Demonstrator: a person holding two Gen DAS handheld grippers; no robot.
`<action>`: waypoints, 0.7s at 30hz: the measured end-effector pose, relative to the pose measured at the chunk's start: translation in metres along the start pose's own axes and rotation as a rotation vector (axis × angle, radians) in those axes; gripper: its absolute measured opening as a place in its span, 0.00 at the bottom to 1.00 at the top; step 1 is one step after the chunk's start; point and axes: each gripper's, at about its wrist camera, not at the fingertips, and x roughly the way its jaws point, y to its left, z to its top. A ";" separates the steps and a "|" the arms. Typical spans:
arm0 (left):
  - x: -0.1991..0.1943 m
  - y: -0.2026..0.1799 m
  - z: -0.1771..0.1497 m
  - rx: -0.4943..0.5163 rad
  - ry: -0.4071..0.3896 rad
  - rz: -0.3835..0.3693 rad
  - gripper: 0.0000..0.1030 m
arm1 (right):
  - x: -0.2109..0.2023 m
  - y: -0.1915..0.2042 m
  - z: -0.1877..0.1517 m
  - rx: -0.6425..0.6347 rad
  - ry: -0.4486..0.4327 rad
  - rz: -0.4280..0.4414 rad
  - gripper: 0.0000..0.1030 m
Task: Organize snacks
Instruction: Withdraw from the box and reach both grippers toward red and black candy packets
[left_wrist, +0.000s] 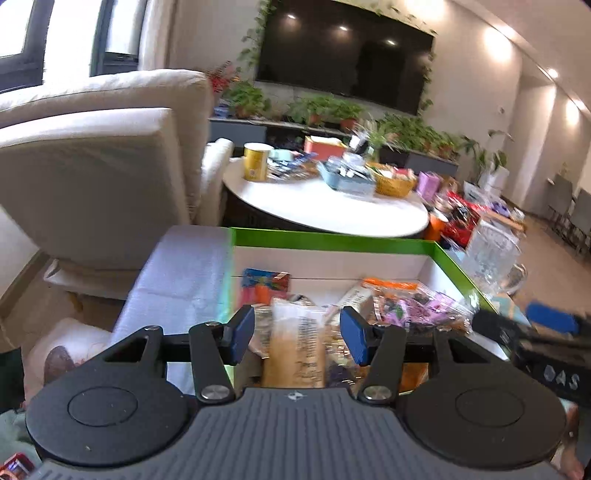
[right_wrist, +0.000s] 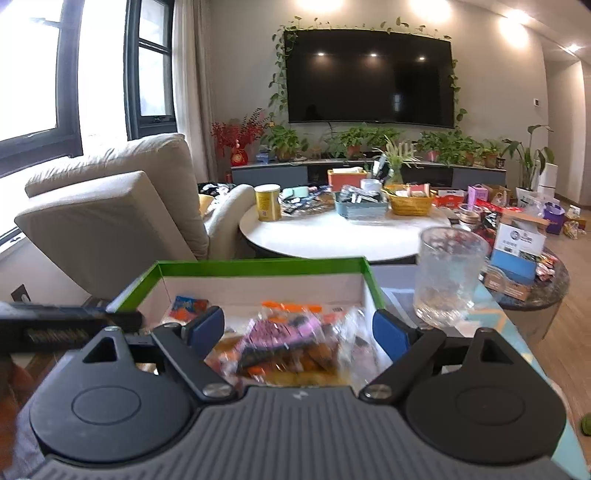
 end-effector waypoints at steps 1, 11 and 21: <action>-0.005 0.007 -0.002 -0.024 -0.007 0.012 0.47 | -0.004 -0.002 -0.005 0.002 0.011 -0.007 0.42; -0.032 0.039 -0.028 -0.113 0.064 0.027 0.48 | 0.003 0.000 -0.047 0.016 0.196 0.013 0.42; -0.019 0.013 -0.069 0.004 0.182 -0.054 0.48 | 0.015 0.017 -0.067 -0.036 0.254 0.008 0.42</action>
